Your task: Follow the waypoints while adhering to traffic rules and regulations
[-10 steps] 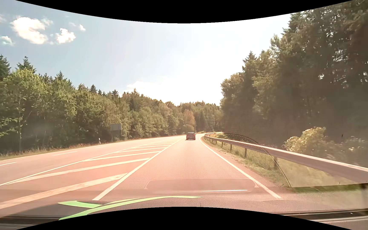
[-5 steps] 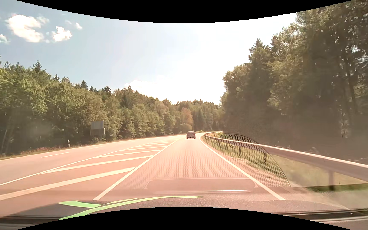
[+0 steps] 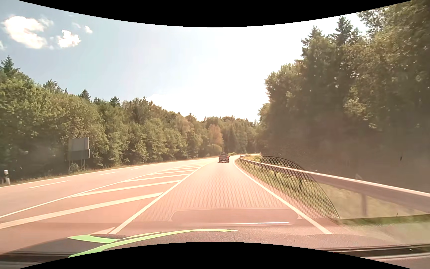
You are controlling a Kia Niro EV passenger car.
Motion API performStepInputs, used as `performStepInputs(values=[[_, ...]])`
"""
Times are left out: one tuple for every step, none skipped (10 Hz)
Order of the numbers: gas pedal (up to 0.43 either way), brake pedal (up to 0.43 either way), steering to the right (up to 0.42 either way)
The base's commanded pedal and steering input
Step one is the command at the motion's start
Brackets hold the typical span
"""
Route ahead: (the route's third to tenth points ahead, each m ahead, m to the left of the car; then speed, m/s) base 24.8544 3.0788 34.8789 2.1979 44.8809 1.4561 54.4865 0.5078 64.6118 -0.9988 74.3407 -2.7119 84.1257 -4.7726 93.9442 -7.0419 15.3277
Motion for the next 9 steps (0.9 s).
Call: performStepInputs(values=[[0.268, 0.000, 0.006], [0.268, 0.000, 0.006], [0.260, 0.000, 0.006], [0.260, 0.000, 0.006], [0.248, 0.000, 0.006], [0.248, 0.000, 0.006], [0.248, 0.000, 0.005], [0.248, 0.000, 0.005], [0.240, 0.000, 0.005]])
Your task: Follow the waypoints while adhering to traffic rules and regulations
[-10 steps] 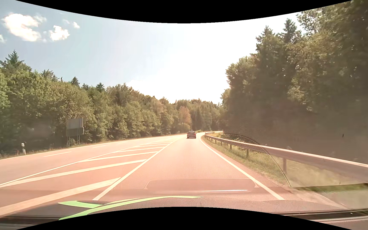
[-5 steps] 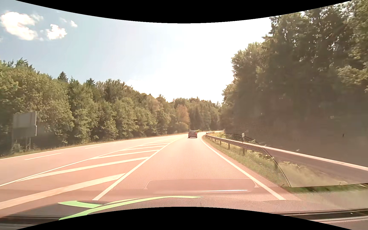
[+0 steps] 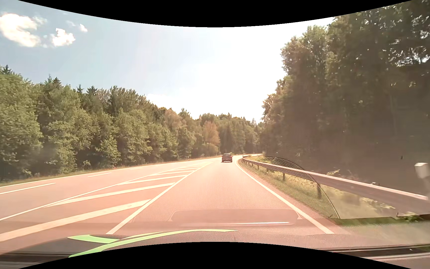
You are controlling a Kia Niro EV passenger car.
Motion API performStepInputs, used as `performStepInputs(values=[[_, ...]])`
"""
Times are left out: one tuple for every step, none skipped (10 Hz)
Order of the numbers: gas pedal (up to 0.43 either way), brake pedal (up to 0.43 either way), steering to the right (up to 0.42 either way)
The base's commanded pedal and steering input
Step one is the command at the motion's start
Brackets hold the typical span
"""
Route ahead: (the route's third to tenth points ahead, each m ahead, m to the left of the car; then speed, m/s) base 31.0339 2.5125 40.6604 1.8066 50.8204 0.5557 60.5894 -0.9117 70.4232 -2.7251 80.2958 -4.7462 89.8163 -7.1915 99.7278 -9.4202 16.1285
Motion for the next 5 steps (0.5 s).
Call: performStepInputs(values=[[0.240, 0.000, 0.005], [0.240, 0.000, 0.005], [0.228, 0.000, 0.006], [0.228, 0.000, 0.008], [0.228, 0.000, 0.011]])
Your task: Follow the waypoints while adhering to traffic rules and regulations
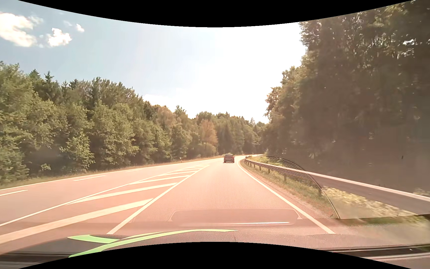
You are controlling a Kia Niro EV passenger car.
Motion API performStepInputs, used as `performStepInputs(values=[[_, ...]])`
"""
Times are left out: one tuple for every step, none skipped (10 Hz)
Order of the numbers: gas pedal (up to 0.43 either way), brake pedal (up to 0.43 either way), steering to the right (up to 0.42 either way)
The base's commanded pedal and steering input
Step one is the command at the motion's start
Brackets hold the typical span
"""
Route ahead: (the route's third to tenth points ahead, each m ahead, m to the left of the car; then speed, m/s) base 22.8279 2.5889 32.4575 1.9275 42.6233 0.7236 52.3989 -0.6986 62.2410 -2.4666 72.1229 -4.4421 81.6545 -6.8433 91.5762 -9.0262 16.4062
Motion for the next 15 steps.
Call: performStepInputs(values=[[0.220, 0.000, 0.012], [0.209, 0.000, 0.012], [0.197, 0.000, 0.013], [0.189, 0.000, 0.013], [0.189, 0.000, 0.013], [0.177, 0.000, 0.012], [0.177, 0.000, 0.012], [0.177, 0.000, 0.013], [0.169, 0.000, 0.012], [0.169, 0.000, 0.012], [0.169, 0.000, 0.012], [0.169, 0.000, 0.012], [0.169, 0.000, 0.012], [0.169, 0.000, 0.013], [0.169, 0.000, 0.014]])
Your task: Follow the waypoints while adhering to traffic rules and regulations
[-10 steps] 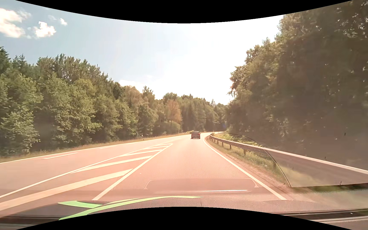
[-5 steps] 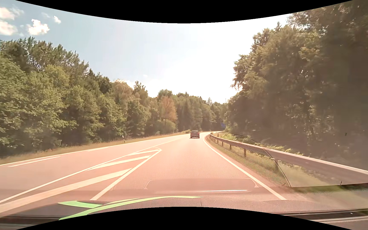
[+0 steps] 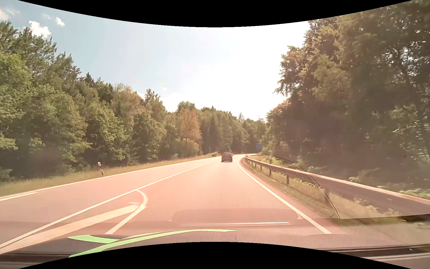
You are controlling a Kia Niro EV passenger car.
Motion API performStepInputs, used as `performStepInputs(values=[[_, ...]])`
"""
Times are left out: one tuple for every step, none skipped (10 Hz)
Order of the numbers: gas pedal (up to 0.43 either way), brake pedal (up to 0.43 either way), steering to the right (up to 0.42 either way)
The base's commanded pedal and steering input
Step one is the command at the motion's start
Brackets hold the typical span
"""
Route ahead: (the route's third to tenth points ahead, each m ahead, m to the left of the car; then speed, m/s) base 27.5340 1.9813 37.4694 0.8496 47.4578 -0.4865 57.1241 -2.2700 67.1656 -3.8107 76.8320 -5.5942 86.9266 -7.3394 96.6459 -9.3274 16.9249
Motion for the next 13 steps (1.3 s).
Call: performStepInputs(values=[[0.118, 0.000, 0.014], [0.047, 0.000, 0.015], [0.000, 0.000, 0.015], [0.000, 0.000, 0.015], [0.000, 0.000, 0.014], [0.000, 0.000, 0.014], [0.000, 0.000, 0.014], [0.000, 0.000, 0.014], [0.000, 0.000, 0.014], [0.039, 0.000, 0.014], [0.047, 0.000, 0.014], [0.087, 0.000, 0.014], [0.098, 0.000, 0.014]])
